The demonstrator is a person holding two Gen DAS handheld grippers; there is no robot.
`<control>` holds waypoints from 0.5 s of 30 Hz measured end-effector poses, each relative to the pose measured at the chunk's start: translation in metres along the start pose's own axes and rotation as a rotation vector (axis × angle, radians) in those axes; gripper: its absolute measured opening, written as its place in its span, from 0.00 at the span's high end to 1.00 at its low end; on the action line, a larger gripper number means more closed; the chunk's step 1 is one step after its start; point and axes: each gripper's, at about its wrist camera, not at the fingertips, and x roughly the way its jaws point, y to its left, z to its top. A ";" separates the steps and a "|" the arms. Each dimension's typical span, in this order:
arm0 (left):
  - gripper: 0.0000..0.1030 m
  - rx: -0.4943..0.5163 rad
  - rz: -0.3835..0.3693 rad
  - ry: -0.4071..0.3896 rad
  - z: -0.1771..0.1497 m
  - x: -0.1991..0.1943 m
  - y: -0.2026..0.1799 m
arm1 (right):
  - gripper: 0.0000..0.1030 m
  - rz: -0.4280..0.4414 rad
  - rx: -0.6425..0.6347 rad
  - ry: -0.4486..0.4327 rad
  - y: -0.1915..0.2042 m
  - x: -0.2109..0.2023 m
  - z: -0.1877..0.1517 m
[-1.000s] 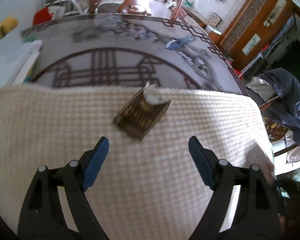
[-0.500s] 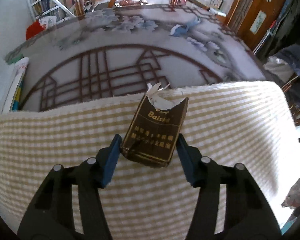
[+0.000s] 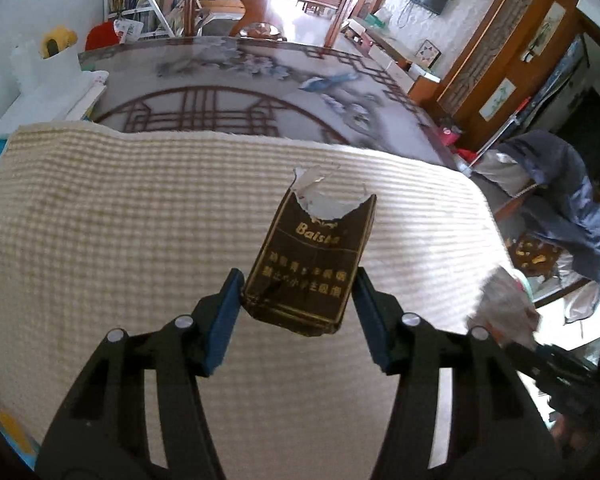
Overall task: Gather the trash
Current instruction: 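Carry the cigarette pack and newspaper over the red bin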
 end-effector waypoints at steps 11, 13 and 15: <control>0.48 0.033 -0.040 -0.042 -0.023 -0.024 -0.102 | 0.67 -0.006 -0.035 -0.071 -0.049 -0.044 0.001; 0.48 0.048 -0.042 -0.050 -0.025 -0.025 -0.120 | 0.67 -0.009 -0.025 -0.072 -0.060 -0.049 -0.001; 0.48 0.060 -0.047 -0.056 -0.028 -0.027 -0.133 | 0.67 -0.011 -0.014 -0.072 -0.073 -0.056 -0.003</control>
